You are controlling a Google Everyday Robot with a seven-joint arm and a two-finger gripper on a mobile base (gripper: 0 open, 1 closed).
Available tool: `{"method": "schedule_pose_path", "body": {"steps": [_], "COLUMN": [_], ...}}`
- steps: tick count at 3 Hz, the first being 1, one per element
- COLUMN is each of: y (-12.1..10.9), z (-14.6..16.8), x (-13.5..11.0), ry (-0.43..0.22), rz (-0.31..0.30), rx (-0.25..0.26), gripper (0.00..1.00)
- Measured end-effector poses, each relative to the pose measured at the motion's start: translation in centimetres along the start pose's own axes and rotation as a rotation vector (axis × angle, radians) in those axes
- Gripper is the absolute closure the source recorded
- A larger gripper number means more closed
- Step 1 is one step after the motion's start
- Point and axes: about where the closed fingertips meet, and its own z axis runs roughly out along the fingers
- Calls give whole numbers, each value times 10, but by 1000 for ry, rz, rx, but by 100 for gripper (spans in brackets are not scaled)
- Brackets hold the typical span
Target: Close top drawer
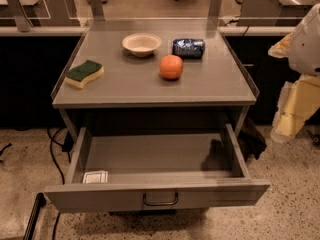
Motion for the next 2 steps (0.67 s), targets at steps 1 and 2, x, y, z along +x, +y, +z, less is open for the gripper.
{"method": "schedule_pose_path", "body": {"steps": [1, 2], "y": [0, 0], "z": [0, 0], "x": [0, 0], "ry": [0, 0], "rz": [0, 0], "rx": [0, 0], "gripper": [0, 26]}}
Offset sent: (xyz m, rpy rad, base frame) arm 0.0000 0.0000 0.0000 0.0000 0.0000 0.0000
